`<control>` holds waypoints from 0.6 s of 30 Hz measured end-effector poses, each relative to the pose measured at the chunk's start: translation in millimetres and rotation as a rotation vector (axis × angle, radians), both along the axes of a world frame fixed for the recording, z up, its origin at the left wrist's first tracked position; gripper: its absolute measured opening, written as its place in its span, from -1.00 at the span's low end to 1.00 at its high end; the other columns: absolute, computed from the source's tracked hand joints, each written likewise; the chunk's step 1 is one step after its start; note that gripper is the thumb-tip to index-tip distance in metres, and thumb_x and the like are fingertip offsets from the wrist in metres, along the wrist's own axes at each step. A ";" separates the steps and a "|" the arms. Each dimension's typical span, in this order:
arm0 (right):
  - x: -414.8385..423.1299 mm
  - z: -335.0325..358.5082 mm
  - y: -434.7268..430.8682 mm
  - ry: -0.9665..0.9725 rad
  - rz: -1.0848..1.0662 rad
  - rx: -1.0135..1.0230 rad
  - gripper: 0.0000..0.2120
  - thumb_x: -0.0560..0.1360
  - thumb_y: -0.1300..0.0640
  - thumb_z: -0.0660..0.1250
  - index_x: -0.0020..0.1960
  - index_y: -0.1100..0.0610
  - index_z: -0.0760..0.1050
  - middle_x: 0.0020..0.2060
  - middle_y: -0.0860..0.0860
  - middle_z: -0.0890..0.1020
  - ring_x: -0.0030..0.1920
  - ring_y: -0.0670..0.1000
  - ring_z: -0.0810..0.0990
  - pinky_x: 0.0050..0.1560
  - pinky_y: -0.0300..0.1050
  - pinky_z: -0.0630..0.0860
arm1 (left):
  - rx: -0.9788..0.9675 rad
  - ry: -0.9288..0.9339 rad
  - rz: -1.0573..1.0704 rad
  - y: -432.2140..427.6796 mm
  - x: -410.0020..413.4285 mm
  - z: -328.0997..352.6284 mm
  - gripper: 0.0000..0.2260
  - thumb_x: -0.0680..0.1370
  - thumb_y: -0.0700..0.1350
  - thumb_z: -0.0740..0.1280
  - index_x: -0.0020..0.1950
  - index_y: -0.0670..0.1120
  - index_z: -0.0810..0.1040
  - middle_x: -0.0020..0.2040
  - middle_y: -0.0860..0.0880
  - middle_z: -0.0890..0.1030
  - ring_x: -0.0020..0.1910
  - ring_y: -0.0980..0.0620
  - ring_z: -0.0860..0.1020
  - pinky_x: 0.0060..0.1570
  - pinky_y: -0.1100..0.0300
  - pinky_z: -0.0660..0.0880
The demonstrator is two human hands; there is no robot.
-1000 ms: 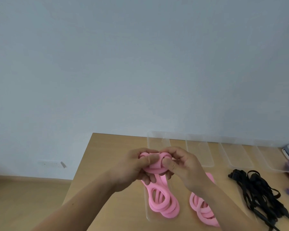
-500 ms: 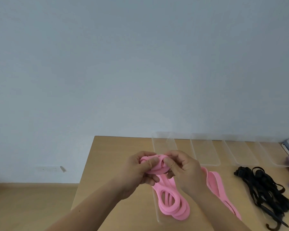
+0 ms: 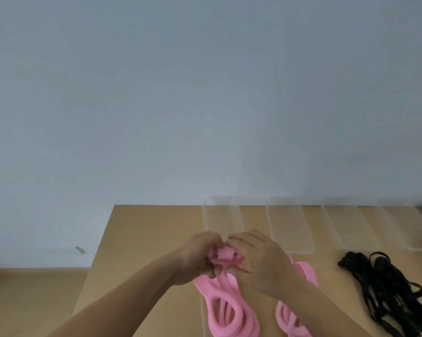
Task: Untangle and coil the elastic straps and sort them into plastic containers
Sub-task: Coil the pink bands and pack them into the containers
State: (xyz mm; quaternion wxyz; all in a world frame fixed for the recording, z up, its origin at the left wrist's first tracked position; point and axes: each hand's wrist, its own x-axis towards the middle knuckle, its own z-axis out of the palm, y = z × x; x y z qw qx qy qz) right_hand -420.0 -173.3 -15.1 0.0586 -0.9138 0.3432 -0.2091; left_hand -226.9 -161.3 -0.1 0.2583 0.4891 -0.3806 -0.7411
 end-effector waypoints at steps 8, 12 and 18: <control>-0.4 -38.8 -85.3 -0.070 0.046 -0.031 -0.80 0.31 0.09 0.46 -0.10 0.13 0.63 -0.17 -0.06 0.67 -0.17 0.03 0.60 -0.09 -0.08 0.55 | -0.039 -0.316 0.229 -60.6 -15.6 -23.5 -0.67 0.57 -0.01 0.09 -0.03 -0.24 0.50 -0.17 -0.18 0.62 -0.42 -0.04 0.45 -0.42 0.16 0.34; 12.8 -49.8 -124.5 0.015 -0.011 -0.060 -0.84 0.26 0.11 0.45 -0.17 0.09 0.62 -0.24 -0.09 0.67 -0.20 0.05 0.59 -0.21 -0.06 0.51 | -0.312 -0.889 0.344 -81.0 0.5 -44.8 -0.76 0.63 -0.05 0.18 0.22 -0.13 0.49 0.14 -0.06 0.55 0.04 -0.06 0.53 0.04 0.11 0.49; 30.9 -68.9 -148.4 0.271 -0.050 -0.002 -0.83 0.28 0.01 0.47 -0.18 0.07 0.62 -0.29 -0.09 0.66 -0.17 0.06 0.58 -0.14 -0.05 0.47 | -0.261 -0.956 0.116 -82.8 1.2 -76.5 -0.50 0.59 -0.12 0.24 0.52 -0.11 0.24 0.12 -0.03 0.55 0.10 0.00 0.51 0.07 0.20 0.42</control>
